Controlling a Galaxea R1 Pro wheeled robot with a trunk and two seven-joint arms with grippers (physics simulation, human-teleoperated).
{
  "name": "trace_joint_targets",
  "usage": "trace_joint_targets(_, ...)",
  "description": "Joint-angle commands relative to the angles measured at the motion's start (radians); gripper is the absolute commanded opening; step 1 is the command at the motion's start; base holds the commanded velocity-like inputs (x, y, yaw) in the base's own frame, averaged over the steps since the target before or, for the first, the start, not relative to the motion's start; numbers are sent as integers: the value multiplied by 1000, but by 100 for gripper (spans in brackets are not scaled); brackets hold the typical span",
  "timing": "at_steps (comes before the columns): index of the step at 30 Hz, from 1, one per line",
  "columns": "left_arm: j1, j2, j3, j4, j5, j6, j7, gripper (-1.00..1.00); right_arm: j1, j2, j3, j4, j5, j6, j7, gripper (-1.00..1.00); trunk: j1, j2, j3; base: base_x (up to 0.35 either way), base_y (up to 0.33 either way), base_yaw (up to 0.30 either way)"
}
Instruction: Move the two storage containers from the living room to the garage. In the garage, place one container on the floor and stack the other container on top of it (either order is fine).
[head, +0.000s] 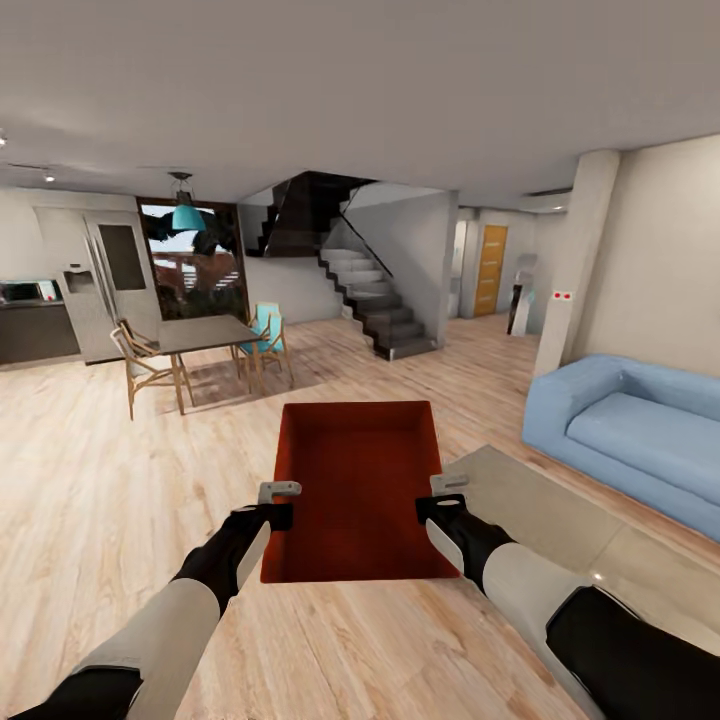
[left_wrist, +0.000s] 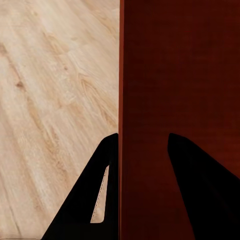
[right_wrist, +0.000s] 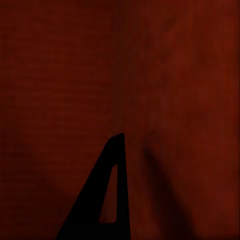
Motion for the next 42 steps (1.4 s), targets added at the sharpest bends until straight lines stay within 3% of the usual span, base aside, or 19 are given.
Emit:
trace_joint_targets(1, 0, 1, 9, 0, 6, 5, 8, -100, -1, -14, -21, -4, 29, -59, -36, -100, 0, -1, 0, 0, 0, 295)
trace_joint_targets(22, 0, 1, 9, 0, 6, 5, 8, -100, -1, -13, -21, -3, 29, -59, -36, -100, 0, -1, 10, 0, 0, 292)
trace_joint_targets(30, 0, 1, 9, 1, 7, 6, 8, -100, -1, -13, -21, -4, 29, -59, -34, -100, 0, -1, 11, 40, 0, 57)
trace_joint_targets(42, 0, 1, 12, 5, 9, 6, 8, -100, -1, -15, -22, -4, 29, -59, -33, -100, 0, -1, 11, 279, 71, 1)
